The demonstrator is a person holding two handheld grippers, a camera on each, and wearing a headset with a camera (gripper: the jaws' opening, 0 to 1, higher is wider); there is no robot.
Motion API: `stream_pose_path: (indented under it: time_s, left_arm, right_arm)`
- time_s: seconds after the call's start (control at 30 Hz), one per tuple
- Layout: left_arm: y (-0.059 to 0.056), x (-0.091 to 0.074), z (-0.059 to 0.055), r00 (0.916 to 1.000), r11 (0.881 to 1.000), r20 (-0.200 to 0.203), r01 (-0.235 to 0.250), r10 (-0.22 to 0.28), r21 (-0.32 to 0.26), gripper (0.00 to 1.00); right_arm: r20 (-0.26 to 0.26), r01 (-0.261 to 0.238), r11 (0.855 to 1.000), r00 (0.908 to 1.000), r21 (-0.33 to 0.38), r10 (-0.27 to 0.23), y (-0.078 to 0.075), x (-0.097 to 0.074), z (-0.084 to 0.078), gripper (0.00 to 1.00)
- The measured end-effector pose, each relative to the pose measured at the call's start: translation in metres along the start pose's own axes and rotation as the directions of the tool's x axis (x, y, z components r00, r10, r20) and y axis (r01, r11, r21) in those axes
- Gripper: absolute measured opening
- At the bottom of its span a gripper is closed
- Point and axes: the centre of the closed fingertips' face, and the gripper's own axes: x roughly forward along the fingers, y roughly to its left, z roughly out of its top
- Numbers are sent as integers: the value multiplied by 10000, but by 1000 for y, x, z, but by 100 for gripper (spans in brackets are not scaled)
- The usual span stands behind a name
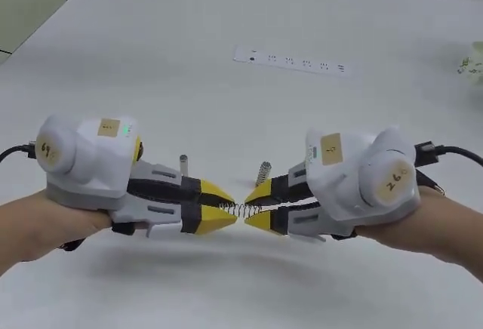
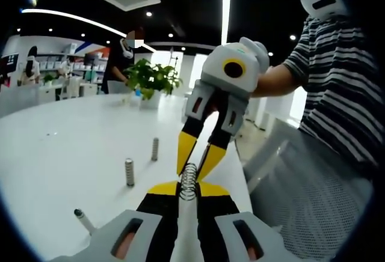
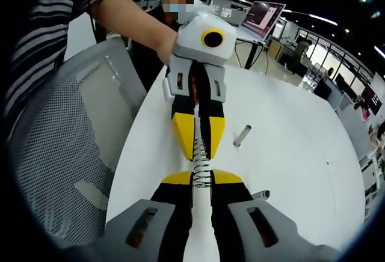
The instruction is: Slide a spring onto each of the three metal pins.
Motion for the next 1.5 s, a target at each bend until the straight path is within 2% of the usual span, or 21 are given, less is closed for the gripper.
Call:
stream_pose_path:
  time_s: [0.5,0.63,0.83,1.0,1.33,1.5]
  left_arm:
    - [-5,1,-3,9995,9997,-239,226,-224,60,2]
    - [-5,1,-4,9993,9998,-300,216,-214,48,2]
    - [-7,-1,-2,9991,9996,-319,264,-262,79,2]
    - [-9,0,-2,9986,9993,-397,364,-360,100,2]
    - [-10,1,-1,9985,9991,-355,421,-418,90,2]
    - [-7,1,-3,9984,9992,-467,335,-325,221,2]
  right_arm:
    - [95,-93,9996,9999,282,90,5,0,-2,9]
    - [-214,-79,9999,9997,133,81,6,-1,-10,10]
    - [-186,-49,9994,9998,344,55,7,-2,-14,10]
    - [-32,-89,9996,10000,256,90,8,-1,-10,8]
    - [-116,-152,9999,9998,-51,152,7,-5,-8,7]
    - [-110,-126,9995,9999,-291,123,3,-10,-3,7]
